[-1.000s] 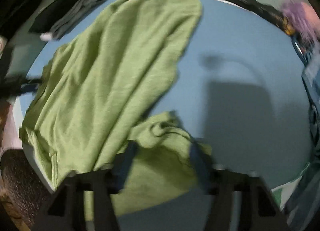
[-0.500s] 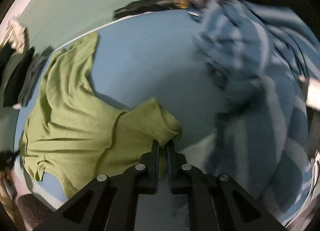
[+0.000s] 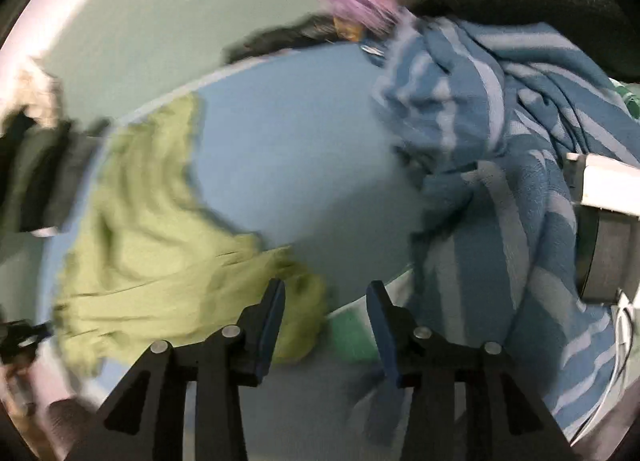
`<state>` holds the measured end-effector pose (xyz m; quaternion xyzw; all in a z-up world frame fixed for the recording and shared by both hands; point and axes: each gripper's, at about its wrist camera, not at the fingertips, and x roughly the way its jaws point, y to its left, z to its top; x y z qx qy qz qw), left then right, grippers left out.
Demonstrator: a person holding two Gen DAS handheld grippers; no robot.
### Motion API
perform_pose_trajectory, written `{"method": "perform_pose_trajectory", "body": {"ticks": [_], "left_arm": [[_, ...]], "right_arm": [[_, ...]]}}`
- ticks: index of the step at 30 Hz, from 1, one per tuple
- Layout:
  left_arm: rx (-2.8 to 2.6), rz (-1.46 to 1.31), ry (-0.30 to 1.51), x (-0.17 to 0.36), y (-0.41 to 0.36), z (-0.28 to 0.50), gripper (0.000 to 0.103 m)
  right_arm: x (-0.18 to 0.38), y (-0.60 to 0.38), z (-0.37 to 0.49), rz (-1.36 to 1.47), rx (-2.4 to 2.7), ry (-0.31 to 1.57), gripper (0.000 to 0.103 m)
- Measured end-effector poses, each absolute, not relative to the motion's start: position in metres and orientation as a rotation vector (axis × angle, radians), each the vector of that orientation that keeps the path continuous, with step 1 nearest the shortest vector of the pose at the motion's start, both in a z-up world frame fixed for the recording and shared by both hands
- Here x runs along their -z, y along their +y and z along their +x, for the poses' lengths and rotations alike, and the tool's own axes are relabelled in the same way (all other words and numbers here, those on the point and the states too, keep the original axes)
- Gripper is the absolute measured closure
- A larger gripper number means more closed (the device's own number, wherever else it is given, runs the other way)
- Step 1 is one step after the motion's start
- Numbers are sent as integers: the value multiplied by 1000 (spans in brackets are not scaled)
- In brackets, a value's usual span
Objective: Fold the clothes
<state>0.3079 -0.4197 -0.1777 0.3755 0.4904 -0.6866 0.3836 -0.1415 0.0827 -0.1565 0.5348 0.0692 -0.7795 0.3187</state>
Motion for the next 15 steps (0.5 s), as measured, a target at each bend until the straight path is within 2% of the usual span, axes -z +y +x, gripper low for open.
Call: {"method": "perform_pose_trajectory", "body": {"ticks": [1, 4, 7, 9, 12, 13, 14, 15], "left_arm": [[1802, 979, 1243, 172, -407, 304, 31], [1925, 1130, 1214, 171, -373, 278, 31], [1881, 1301, 1182, 194, -352, 239, 31], [1843, 1372, 1170, 213, -338, 225, 32], [1839, 1418, 1035, 219, -325, 206, 37], [1840, 1426, 973, 218, -320, 203, 48], [1840, 1433, 911, 217, -315, 200, 77], [1842, 1441, 855, 216, -310, 197, 93]], "right_arm": [[154, 81, -133, 1398, 2004, 196, 55], [178, 58, -104, 1434, 1843, 260, 56], [216, 30, -81, 1478, 1775, 376, 58], [232, 20, -76, 1506, 1758, 369, 58], [232, 13, -84, 1492, 1799, 300, 53], [231, 9, -88, 1480, 1816, 275, 55], [230, 6, -93, 1475, 1838, 259, 67], [233, 2, -99, 1490, 1872, 269, 79]]}}
